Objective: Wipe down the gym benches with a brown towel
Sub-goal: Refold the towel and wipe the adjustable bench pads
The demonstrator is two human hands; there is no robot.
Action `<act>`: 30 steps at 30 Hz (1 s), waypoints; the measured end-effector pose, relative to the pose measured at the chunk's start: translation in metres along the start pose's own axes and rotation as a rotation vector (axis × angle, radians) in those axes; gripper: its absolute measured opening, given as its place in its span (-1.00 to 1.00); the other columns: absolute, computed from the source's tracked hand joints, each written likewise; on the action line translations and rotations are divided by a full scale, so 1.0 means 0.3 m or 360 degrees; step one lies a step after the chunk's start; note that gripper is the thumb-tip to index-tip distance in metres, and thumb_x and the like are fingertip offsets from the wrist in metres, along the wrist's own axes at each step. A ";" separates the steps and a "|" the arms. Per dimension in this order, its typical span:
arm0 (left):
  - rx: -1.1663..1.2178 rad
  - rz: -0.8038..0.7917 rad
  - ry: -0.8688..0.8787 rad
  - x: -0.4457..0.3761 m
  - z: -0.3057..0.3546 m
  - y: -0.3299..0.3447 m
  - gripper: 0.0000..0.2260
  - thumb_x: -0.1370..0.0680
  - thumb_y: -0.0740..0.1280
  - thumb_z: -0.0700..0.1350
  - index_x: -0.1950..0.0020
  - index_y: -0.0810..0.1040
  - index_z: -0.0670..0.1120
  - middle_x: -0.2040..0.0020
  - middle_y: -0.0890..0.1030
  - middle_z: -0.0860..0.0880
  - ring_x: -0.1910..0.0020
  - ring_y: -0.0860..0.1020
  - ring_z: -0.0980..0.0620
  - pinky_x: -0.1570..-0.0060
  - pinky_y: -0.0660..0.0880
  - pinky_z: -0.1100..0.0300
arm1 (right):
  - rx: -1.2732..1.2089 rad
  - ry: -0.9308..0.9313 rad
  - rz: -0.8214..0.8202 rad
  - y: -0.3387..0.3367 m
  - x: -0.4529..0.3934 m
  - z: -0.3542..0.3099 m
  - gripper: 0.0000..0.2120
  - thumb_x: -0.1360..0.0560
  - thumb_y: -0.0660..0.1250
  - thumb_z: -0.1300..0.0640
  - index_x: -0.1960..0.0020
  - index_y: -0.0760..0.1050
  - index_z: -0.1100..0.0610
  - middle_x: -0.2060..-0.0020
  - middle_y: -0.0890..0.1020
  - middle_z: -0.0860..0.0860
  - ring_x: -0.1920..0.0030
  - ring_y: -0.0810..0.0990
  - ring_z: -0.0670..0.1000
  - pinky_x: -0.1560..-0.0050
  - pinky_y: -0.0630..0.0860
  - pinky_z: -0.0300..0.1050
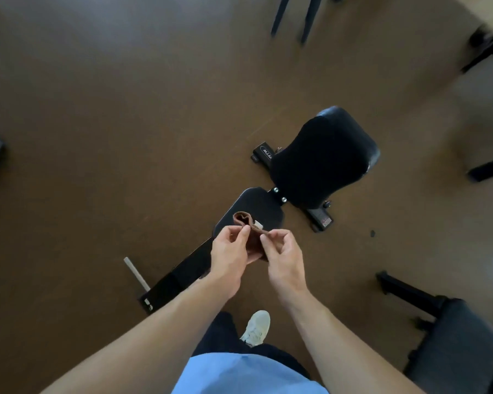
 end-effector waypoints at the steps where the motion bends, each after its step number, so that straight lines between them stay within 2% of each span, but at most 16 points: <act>1: 0.0017 -0.0022 -0.0016 -0.010 0.009 0.004 -0.90 -0.68 0.32 -0.14 -0.16 0.60 -0.07 -0.08 0.71 -0.10 -0.07 0.71 -0.05 -0.02 0.70 0.01 | 0.0042 -0.0041 -0.0027 0.022 0.003 -0.016 -0.94 -0.65 0.39 0.12 -0.07 0.54 -0.03 0.06 0.74 -0.09 -0.01 0.72 -0.10 -0.09 0.68 -0.04; 5: 0.0024 -0.0102 -0.0083 -0.046 0.029 -0.003 -0.88 -0.68 0.31 -0.18 -0.17 0.61 -0.09 -0.07 0.73 -0.10 -0.06 0.72 -0.03 -0.07 0.68 0.00 | 0.0041 -0.0133 -0.0036 0.052 -0.001 -0.074 -0.92 -0.65 0.39 0.09 -0.04 0.54 -0.09 0.05 0.74 -0.10 0.00 0.74 -0.05 -0.05 0.71 0.15; 9: -0.0059 -0.0169 -0.0114 -0.065 0.051 0.005 -0.87 -0.68 0.30 -0.16 -0.14 0.64 -0.11 -0.05 0.73 -0.11 -0.07 0.72 -0.04 -0.15 0.66 -0.05 | 0.0091 -0.0190 -0.0010 0.062 -0.008 -0.100 -0.85 -0.66 0.38 0.06 -0.04 0.50 -0.20 0.03 0.72 -0.18 -0.02 0.73 -0.10 -0.01 0.72 0.12; 11: 0.0003 -0.0185 -0.0187 -0.069 0.060 0.006 -0.81 -0.70 0.26 -0.14 -0.13 0.66 -0.13 -0.04 0.74 -0.15 -0.06 0.72 -0.07 -0.17 0.65 -0.07 | 0.0143 -0.0213 -0.0128 0.081 -0.007 -0.100 -0.83 -0.61 0.44 0.02 -0.07 0.48 -0.22 0.00 0.70 -0.21 -0.05 0.72 -0.11 -0.04 0.72 0.04; 14: 0.0152 -0.0262 -0.0347 -0.079 0.038 0.016 -0.69 -0.72 0.15 -0.15 -0.12 0.68 -0.22 0.01 0.74 -0.22 -0.02 0.74 -0.14 -0.21 0.61 -0.09 | 0.0280 -0.0234 -0.0228 0.076 -0.027 -0.094 -0.64 -0.48 0.60 0.02 -0.14 0.48 -0.12 -0.04 0.69 -0.24 -0.10 0.68 -0.19 -0.08 0.64 -0.23; 17: 0.0316 -0.0253 -0.0472 -0.092 0.002 0.028 -0.70 -0.68 0.13 -0.23 -0.06 0.66 -0.27 0.10 0.73 -0.25 0.10 0.74 -0.13 -0.17 0.62 -0.11 | 0.0311 -0.0245 -0.0255 0.052 -0.072 -0.080 -0.76 -0.54 0.53 0.17 -0.06 0.52 -0.05 0.04 0.71 -0.25 -0.01 0.70 -0.19 0.06 0.59 -0.31; 18: 0.0236 -0.0205 -0.0457 -0.105 -0.008 0.022 -0.74 -0.65 0.17 -0.27 -0.08 0.65 -0.27 0.11 0.73 -0.24 0.13 0.74 -0.11 -0.14 0.63 -0.10 | 0.0307 -0.0244 -0.0286 0.050 -0.086 -0.078 -0.80 -0.57 0.49 0.23 -0.03 0.53 -0.02 0.06 0.72 -0.22 0.01 0.71 -0.17 0.07 0.58 -0.31; 19: 0.0054 -0.0127 -0.0404 -0.127 -0.016 0.005 -0.80 -0.62 0.23 -0.31 -0.13 0.62 -0.24 0.06 0.73 -0.22 0.10 0.74 -0.09 -0.11 0.65 -0.07 | 0.0289 -0.0236 -0.0335 0.050 -0.097 -0.077 -0.81 -0.58 0.46 0.27 -0.02 0.54 0.01 0.07 0.73 -0.18 0.03 0.72 -0.15 0.07 0.60 -0.29; 20: -0.0166 -0.0045 -0.0333 -0.146 -0.013 -0.014 -0.78 -0.59 0.30 -0.35 -0.20 0.57 -0.19 -0.04 0.72 -0.19 0.02 0.73 -0.06 -0.11 0.66 -0.01 | 0.0272 -0.0232 -0.0392 0.049 -0.105 -0.082 -0.83 -0.59 0.44 0.28 -0.02 0.54 0.02 0.08 0.74 -0.15 0.03 0.72 -0.14 0.05 0.61 -0.28; 22: -0.0525 0.0001 -0.0165 -0.189 0.001 -0.044 -0.51 -0.50 0.43 -0.40 -0.36 0.44 -0.07 -0.26 0.62 -0.05 -0.21 0.61 0.01 -0.18 0.59 0.07 | 0.0251 -0.0227 -0.0539 0.044 -0.116 -0.103 -0.85 -0.59 0.45 0.27 -0.03 0.54 0.06 0.09 0.75 -0.09 0.02 0.73 -0.12 0.03 0.61 -0.28; 23: -0.0648 -0.0054 -0.0109 -0.204 0.008 -0.043 -0.39 -0.46 0.48 -0.39 -0.42 0.40 -0.01 -0.29 0.57 0.03 -0.29 0.53 0.04 -0.23 0.53 0.09 | 0.0234 -0.0216 -0.0632 0.038 -0.126 -0.112 -0.86 -0.59 0.45 0.28 -0.04 0.54 0.09 0.08 0.75 -0.05 0.00 0.74 -0.10 0.01 0.62 -0.26; 24: -0.0798 -0.0153 -0.0049 -0.223 0.010 -0.038 -0.39 -0.43 0.53 -0.36 -0.39 0.45 0.04 -0.27 0.58 0.08 -0.31 0.51 0.06 -0.25 0.49 0.13 | 0.0189 -0.0190 -0.0700 0.028 -0.139 -0.123 -0.86 -0.59 0.44 0.30 -0.06 0.54 0.12 0.06 0.76 -0.01 -0.02 0.74 -0.06 -0.01 0.64 -0.22; 26: -0.1000 -0.0374 -0.0026 -0.253 -0.020 -0.018 -0.58 -0.41 0.61 -0.19 -0.20 0.64 0.09 -0.12 0.70 0.12 -0.24 0.58 0.07 -0.26 0.48 0.17 | 0.0031 -0.0104 -0.0737 -0.025 -0.195 -0.119 -0.85 -0.59 0.43 0.31 -0.13 0.55 0.15 0.00 0.76 0.05 -0.08 0.74 0.02 -0.07 0.67 -0.10; 27: -0.1007 -0.0449 -0.0063 -0.261 -0.041 -0.014 -0.70 -0.41 0.61 -0.08 -0.11 0.69 0.11 -0.06 0.73 0.10 -0.20 0.62 0.07 -0.29 0.48 0.12 | -0.0088 -0.0022 -0.0702 -0.056 -0.234 -0.101 -0.84 -0.60 0.42 0.30 -0.16 0.55 0.16 -0.04 0.77 0.06 -0.11 0.74 0.05 -0.11 0.67 -0.04; 28: -0.0946 -0.0496 -0.0089 -0.266 -0.060 -0.010 -0.77 -0.40 0.61 0.03 -0.02 0.71 0.09 -0.03 0.74 0.09 -0.15 0.64 0.06 -0.30 0.48 0.07 | -0.0215 0.0093 -0.0647 -0.084 -0.272 -0.075 -0.83 -0.61 0.40 0.30 -0.18 0.55 0.15 -0.07 0.76 0.07 -0.14 0.73 0.07 -0.14 0.66 0.03; 30: -0.0771 -0.0503 -0.0107 -0.290 -0.089 0.002 -0.74 -0.39 0.59 0.12 0.14 0.62 0.00 0.10 0.72 0.05 0.03 0.65 0.05 -0.10 0.51 0.10 | -0.0349 0.0317 -0.0485 -0.134 -0.349 0.020 -0.82 -0.63 0.38 0.28 -0.21 0.56 0.13 -0.09 0.76 0.07 -0.15 0.72 0.10 -0.12 0.67 0.07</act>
Point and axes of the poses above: each hand's wrist, its own x-axis away from the middle knuckle, its own y-axis out of the palm, z = x × y, the point moved 9 cm from there along -x, towards the middle knuckle
